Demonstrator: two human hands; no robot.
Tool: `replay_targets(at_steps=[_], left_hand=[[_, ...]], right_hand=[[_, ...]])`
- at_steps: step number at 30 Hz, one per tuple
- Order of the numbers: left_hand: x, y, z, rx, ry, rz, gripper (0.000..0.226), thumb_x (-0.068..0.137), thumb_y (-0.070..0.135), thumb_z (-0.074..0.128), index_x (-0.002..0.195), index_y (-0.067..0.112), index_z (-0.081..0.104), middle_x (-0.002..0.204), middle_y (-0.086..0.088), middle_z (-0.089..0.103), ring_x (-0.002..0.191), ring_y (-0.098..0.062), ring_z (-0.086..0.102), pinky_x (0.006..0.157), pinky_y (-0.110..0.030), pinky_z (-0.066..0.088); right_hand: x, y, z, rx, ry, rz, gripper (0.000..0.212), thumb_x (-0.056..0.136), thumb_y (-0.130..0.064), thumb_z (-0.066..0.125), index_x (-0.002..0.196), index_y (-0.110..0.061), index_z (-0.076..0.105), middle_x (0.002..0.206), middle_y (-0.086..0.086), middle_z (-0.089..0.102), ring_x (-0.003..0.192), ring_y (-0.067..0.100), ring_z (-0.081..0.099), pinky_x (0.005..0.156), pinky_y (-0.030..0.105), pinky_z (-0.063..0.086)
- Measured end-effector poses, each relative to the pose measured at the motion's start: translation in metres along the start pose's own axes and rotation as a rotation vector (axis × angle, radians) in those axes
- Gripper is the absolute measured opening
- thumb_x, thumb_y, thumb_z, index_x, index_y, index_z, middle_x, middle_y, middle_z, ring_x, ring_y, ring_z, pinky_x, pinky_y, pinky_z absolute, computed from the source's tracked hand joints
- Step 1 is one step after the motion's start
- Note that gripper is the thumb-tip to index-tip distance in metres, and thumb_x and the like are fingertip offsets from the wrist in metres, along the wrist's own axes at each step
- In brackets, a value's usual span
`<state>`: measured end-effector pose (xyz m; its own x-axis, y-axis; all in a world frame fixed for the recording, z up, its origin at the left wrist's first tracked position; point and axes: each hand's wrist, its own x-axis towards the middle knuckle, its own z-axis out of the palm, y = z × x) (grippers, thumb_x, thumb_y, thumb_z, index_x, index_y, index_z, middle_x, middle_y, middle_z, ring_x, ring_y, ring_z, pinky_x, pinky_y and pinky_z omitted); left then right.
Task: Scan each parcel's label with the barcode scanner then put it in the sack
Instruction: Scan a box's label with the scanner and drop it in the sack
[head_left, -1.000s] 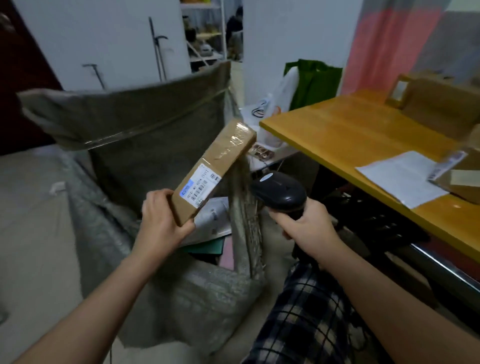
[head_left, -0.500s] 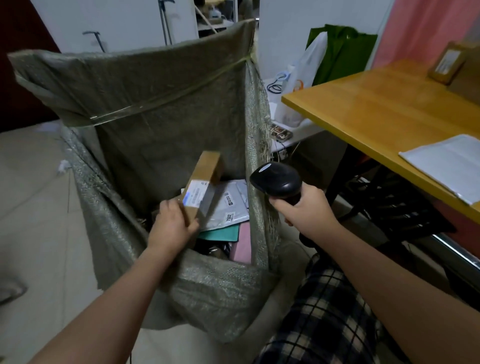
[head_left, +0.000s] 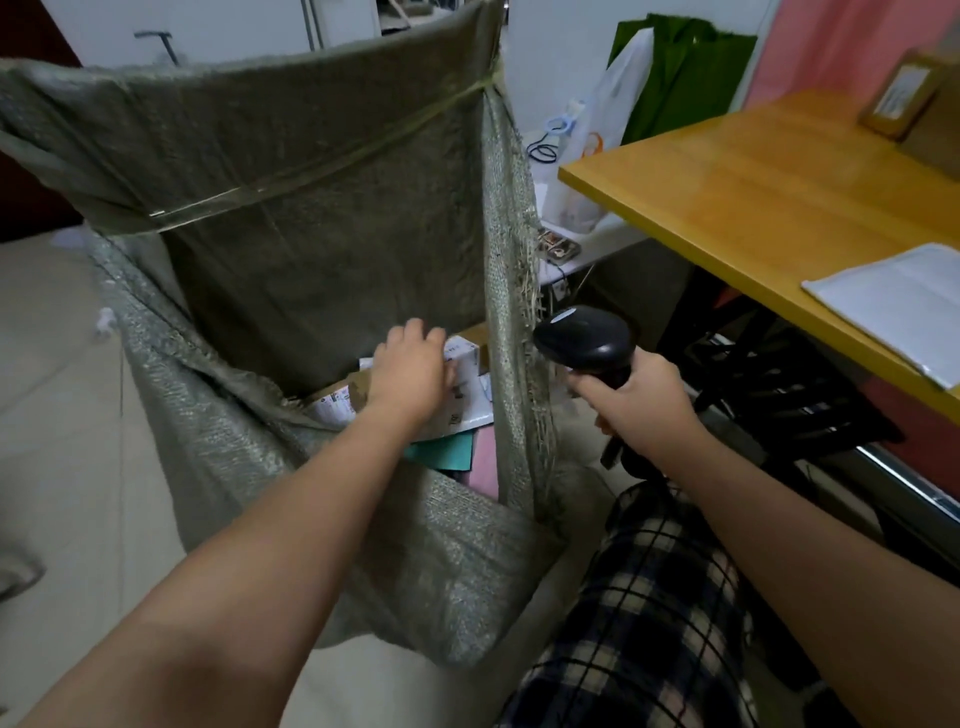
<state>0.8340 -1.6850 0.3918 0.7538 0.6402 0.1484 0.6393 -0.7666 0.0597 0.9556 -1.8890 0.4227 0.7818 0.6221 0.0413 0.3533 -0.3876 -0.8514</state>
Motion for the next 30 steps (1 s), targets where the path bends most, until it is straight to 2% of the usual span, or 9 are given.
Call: replay_targets(at_steps=[5, 8, 13, 17, 19, 21, 25, 28, 30], left_hand=[[-0.01, 0.074, -0.033, -0.237, 0.187, 0.28, 0.036, 0.088, 0.027, 0.06, 0.119, 0.009, 0.059, 0.118, -0.014, 0.054, 0.106, -0.035, 0.05, 0.088, -0.045, 0.045], [-0.019, 0.131, -0.046, -0.331, 0.205, 0.44, 0.037, 0.088, 0.027, 0.062, 0.121, 0.011, 0.059, 0.119, -0.012, 0.054, 0.107, -0.033, 0.051, 0.089, -0.044, 0.045], [-0.032, 0.23, -0.063, -0.444, 0.192, 0.651, 0.041, 0.092, 0.031, 0.058, 0.128, 0.013, 0.055, 0.125, -0.007, 0.052, 0.113, -0.028, 0.048, 0.094, -0.038, 0.041], [-0.034, 0.305, -0.076, -0.537, 0.151, 0.768, 0.047, 0.094, 0.036, 0.055, 0.133, 0.013, 0.048, 0.129, -0.006, 0.048, 0.119, -0.026, 0.044, 0.097, -0.034, 0.037], [-0.032, 0.342, -0.085, -0.599, 0.155, 0.777, 0.058, 0.091, 0.042, 0.059, 0.137, 0.011, 0.043, 0.133, -0.009, 0.045, 0.122, -0.028, 0.043, 0.099, -0.036, 0.037], [-0.025, 0.378, -0.096, -0.617, 0.147, 0.727, 0.075, 0.086, 0.053, 0.061, 0.143, 0.012, 0.033, 0.139, -0.011, 0.038, 0.126, -0.029, 0.038, 0.101, -0.039, 0.038], [-0.01, 0.436, -0.108, -0.685, -0.015, 0.536, 0.105, 0.076, 0.066, 0.063, 0.152, 0.015, 0.01, 0.153, -0.016, 0.019, 0.138, -0.035, 0.025, 0.11, -0.044, 0.031], [-0.005, 0.457, -0.105, -0.723, -0.019, 0.443, 0.109, 0.075, 0.065, 0.067, 0.151, 0.013, 0.008, 0.15, -0.016, 0.023, 0.135, -0.035, 0.03, 0.107, -0.043, 0.034], [-0.004, 0.462, -0.102, -0.751, 0.027, 0.437, 0.101, 0.077, 0.056, 0.07, 0.149, 0.011, 0.015, 0.146, -0.014, 0.028, 0.132, -0.034, 0.034, 0.105, -0.043, 0.036]], right_hand=[[-0.016, 0.005, -0.043, 0.086, 0.167, 0.016, 0.013, 0.083, -0.023, 0.072, 0.087, -0.014, 0.064, 0.05, -0.004, 0.062, 0.048, 0.012, 0.061, 0.055, 0.032, 0.052], [-0.038, 0.015, -0.081, 0.114, 0.287, 0.044, 0.012, 0.082, -0.023, 0.073, 0.088, -0.014, 0.066, 0.057, -0.003, 0.063, 0.054, 0.011, 0.061, 0.056, 0.028, 0.049], [-0.085, 0.028, -0.157, 0.161, 0.501, 0.071, 0.011, 0.083, -0.019, 0.071, 0.078, -0.011, 0.065, 0.061, 0.014, 0.065, 0.057, 0.03, 0.064, 0.059, 0.043, 0.052], [-0.118, 0.038, -0.22, 0.144, 0.633, 0.089, 0.006, 0.084, -0.017, 0.07, 0.086, -0.013, 0.067, 0.06, 0.01, 0.064, 0.054, 0.021, 0.063, 0.057, 0.034, 0.049], [-0.13, 0.042, -0.245, 0.165, 0.692, 0.121, 0.005, 0.085, -0.018, 0.069, 0.084, -0.014, 0.066, 0.061, 0.012, 0.064, 0.055, 0.025, 0.063, 0.059, 0.035, 0.05], [-0.139, 0.046, -0.265, 0.205, 0.761, 0.153, 0.006, 0.086, -0.016, 0.068, 0.083, -0.016, 0.064, 0.063, 0.013, 0.062, 0.053, 0.021, 0.06, 0.054, 0.028, 0.05], [-0.147, 0.05, -0.286, 0.322, 0.834, 0.197, 0.007, 0.088, -0.017, 0.067, 0.086, -0.011, 0.063, 0.059, 0.009, 0.059, 0.052, 0.024, 0.059, 0.051, 0.032, 0.051], [-0.149, 0.055, -0.294, 0.362, 0.86, 0.226, 0.01, 0.089, -0.018, 0.066, 0.081, -0.011, 0.063, 0.055, 0.007, 0.058, 0.05, 0.023, 0.059, 0.051, 0.031, 0.051], [-0.15, 0.057, -0.296, 0.379, 0.864, 0.24, 0.014, 0.089, -0.019, 0.066, 0.078, -0.011, 0.063, 0.053, 0.006, 0.059, 0.049, 0.022, 0.059, 0.053, 0.032, 0.053]])
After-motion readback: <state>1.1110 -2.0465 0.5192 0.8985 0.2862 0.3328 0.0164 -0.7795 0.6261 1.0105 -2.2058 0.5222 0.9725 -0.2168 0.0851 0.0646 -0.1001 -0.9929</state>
